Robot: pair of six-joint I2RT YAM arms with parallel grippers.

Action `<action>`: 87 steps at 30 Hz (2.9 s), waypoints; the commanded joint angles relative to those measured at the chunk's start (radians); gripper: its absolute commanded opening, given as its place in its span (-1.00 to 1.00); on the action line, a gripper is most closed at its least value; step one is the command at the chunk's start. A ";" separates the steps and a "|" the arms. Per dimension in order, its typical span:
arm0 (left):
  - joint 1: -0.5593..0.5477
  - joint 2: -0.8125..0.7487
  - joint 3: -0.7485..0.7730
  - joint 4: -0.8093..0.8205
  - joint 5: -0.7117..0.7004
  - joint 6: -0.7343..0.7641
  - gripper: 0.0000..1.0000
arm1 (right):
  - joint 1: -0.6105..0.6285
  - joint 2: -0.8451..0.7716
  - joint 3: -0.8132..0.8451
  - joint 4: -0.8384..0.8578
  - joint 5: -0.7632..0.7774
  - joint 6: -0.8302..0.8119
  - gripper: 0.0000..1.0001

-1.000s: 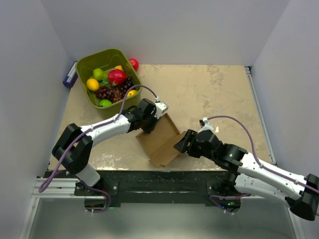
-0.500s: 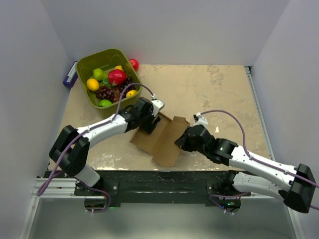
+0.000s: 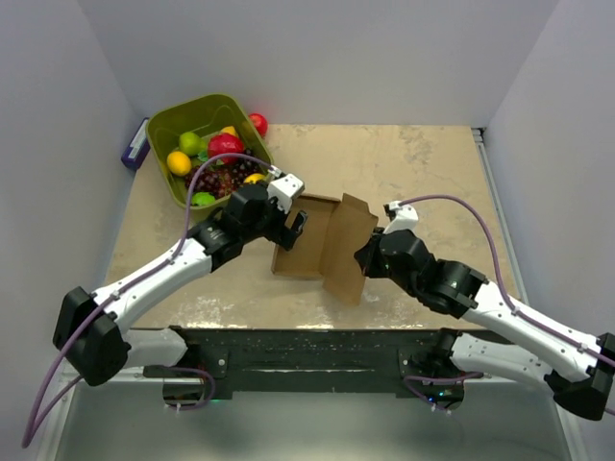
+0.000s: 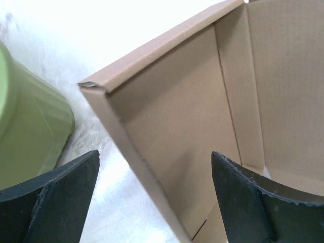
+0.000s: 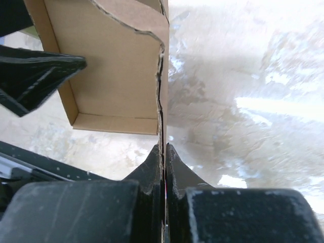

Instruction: Fold the paper box

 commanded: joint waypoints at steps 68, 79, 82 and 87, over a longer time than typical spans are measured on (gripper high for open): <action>0.102 -0.141 -0.117 0.203 0.774 0.104 -1.00 | -0.111 0.288 0.413 -0.208 -0.582 -0.651 -0.09; 0.101 -0.162 -0.158 0.281 0.581 0.092 -1.00 | -0.109 0.258 0.361 -0.080 -0.323 -0.606 0.94; 0.102 -0.166 -0.167 0.292 0.538 0.097 -1.00 | -0.119 0.256 0.367 -0.068 -0.225 -0.591 0.98; 0.104 -0.138 -0.149 0.271 0.504 0.097 -1.00 | -0.214 0.238 0.372 -0.025 -0.190 -0.574 0.98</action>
